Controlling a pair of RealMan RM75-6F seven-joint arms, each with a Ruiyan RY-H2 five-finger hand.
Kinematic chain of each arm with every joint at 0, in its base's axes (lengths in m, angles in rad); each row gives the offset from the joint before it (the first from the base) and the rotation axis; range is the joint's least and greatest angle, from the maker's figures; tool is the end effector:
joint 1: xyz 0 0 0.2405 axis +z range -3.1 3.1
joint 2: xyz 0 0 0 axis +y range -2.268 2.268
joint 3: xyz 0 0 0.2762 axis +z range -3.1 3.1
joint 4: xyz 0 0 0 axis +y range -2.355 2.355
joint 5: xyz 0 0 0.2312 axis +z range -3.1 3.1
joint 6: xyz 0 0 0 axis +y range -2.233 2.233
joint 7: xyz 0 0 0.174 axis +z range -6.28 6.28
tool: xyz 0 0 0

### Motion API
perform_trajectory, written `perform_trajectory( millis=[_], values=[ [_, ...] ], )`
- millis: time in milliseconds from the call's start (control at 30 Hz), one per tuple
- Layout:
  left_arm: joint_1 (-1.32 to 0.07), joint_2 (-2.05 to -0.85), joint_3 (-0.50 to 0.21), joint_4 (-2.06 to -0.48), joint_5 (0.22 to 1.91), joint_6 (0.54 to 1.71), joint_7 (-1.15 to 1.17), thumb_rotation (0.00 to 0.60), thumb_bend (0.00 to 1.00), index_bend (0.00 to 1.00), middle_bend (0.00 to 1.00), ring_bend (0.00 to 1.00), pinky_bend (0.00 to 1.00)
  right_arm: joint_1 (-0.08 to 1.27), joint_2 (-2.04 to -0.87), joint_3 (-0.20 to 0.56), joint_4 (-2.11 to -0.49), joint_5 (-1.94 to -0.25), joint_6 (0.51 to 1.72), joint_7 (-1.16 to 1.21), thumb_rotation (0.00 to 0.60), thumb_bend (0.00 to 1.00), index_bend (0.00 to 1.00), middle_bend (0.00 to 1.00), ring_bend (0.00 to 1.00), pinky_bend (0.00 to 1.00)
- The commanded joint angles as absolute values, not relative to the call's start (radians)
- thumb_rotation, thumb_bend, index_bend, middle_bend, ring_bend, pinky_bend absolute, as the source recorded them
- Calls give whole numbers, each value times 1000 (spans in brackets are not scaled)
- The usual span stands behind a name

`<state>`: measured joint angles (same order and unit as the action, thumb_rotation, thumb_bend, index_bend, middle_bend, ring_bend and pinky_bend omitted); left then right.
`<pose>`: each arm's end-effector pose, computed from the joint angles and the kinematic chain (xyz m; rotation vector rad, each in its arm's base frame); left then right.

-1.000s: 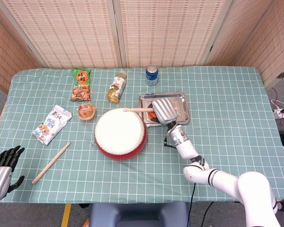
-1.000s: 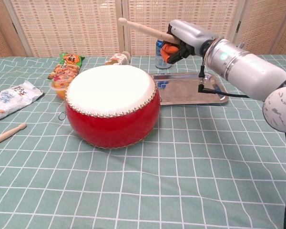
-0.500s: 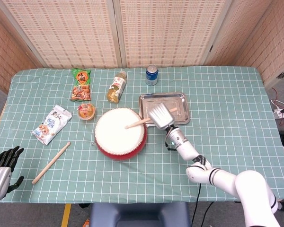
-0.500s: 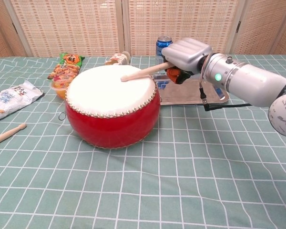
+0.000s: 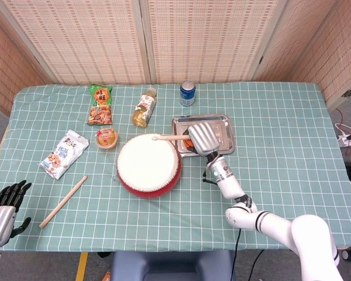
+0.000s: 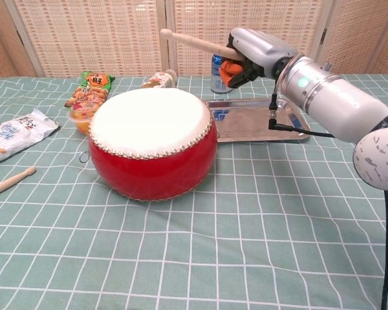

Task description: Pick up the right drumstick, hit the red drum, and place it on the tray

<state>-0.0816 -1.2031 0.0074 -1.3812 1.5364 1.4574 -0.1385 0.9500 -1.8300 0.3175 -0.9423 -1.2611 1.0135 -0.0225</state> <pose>-0.3807 0.2027 0.1288 -1.4461 -0.9477 -0.8566 -0.0875 -0.4782 -0.0617 1.7044 -0.8225 1.2526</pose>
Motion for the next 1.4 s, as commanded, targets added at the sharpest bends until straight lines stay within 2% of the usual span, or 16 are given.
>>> perform_trajectory(
  millis=[33,267,433,567,833,1000,1100,1200,1400],
  values=[
    [-81,-1203,8,-1382,1535,1457,-137,600,261,0,0,0,25,976,-1828,235,-891,-1325,974,-242,600,597,1000,1000,1000,1000],
    [-77,-1200,9,-1385,1529,1456,-134,600,261,0,0,0,26,992,-1834,199,-864,-1337,929,-385,600,579,1000,1000,1000,1000],
    [-77,-1201,8,-1384,1527,1455,-134,600,261,0,0,0,25,962,-1844,271,-887,-1301,1006,-240,600,570,1000,1000,1000,1000],
    [-79,-1201,7,-1385,1530,1454,-133,600,262,0,0,0,25,946,-1819,310,-885,-1267,1007,-168,600,563,1000,1000,1000,1000],
    [-84,-1198,6,-1399,1535,1455,-121,600,261,0,0,0,25,930,-1767,338,-870,-1119,824,-179,600,539,1000,1000,1000,1000],
    [-84,-1193,8,-1414,1533,1451,-106,600,262,0,0,0,25,941,-1794,329,-773,-1082,729,-150,600,506,1000,988,981,1000],
    [-83,-1189,8,-1421,1526,1448,-100,600,261,0,0,0,25,956,-1829,326,-689,-1086,690,-103,600,489,1000,947,922,997],
    [-84,-1186,6,-1428,1524,1446,-92,600,263,0,0,0,25,983,-1866,326,-601,-1095,640,-55,600,467,978,888,843,944],
    [-85,-1182,5,-1438,1517,1440,-83,600,261,0,0,0,25,1029,-1936,333,-445,-1107,565,34,600,417,815,734,668,794]
  ],
)
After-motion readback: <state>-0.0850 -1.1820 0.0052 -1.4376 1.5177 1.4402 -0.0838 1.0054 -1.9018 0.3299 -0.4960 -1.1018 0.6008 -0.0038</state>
